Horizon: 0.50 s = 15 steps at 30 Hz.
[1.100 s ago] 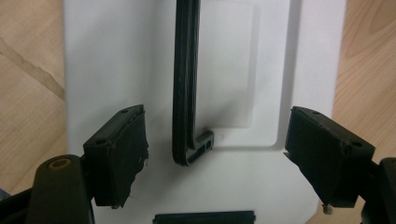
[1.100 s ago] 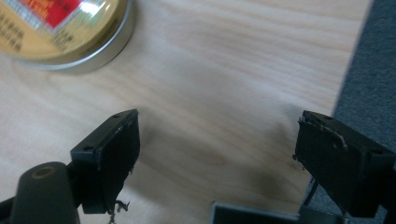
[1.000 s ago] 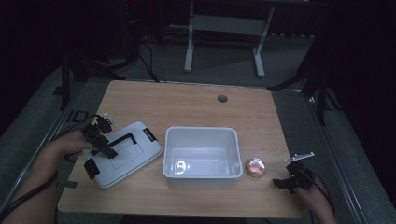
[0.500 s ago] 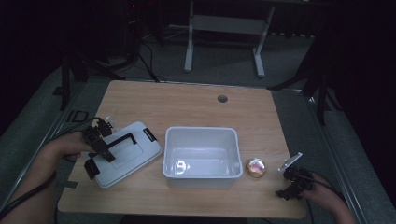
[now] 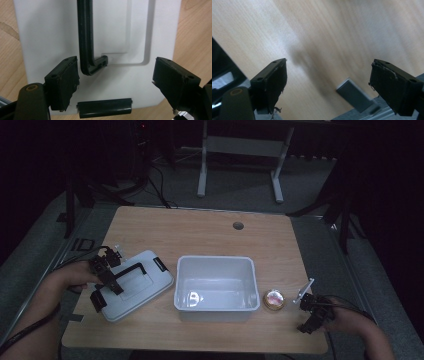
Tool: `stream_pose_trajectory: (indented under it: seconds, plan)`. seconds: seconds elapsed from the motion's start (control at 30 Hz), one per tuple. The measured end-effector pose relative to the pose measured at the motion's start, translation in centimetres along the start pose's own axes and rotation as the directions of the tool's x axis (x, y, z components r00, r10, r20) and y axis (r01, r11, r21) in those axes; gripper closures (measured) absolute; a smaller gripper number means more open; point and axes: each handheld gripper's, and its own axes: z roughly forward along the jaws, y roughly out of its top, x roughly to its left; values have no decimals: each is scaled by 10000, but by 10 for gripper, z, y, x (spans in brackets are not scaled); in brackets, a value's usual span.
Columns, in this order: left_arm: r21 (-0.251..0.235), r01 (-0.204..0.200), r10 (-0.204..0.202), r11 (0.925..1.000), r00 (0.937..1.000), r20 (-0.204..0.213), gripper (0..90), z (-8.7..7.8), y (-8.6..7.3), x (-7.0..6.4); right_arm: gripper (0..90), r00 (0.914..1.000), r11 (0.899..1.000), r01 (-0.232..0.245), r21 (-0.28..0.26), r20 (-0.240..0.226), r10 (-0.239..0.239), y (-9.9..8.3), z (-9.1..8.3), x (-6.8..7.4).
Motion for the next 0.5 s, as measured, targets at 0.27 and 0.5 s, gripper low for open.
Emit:
stream_pose_trajectory:
  seconds: [0.27, 0.5]
  plan:
    - [174, -18, 17, 9998, 10000, 56, 201, 2, -1, -1, 163, 9950, 9927, 980, 704, -259, -964, 14, 2, 3]
    - [108, -48, 46, 9999, 9999, 149, 201, 1, 0, -1, 135, 9709, 9695, 2381, 587, 111, -2391, 34, -5, 8]
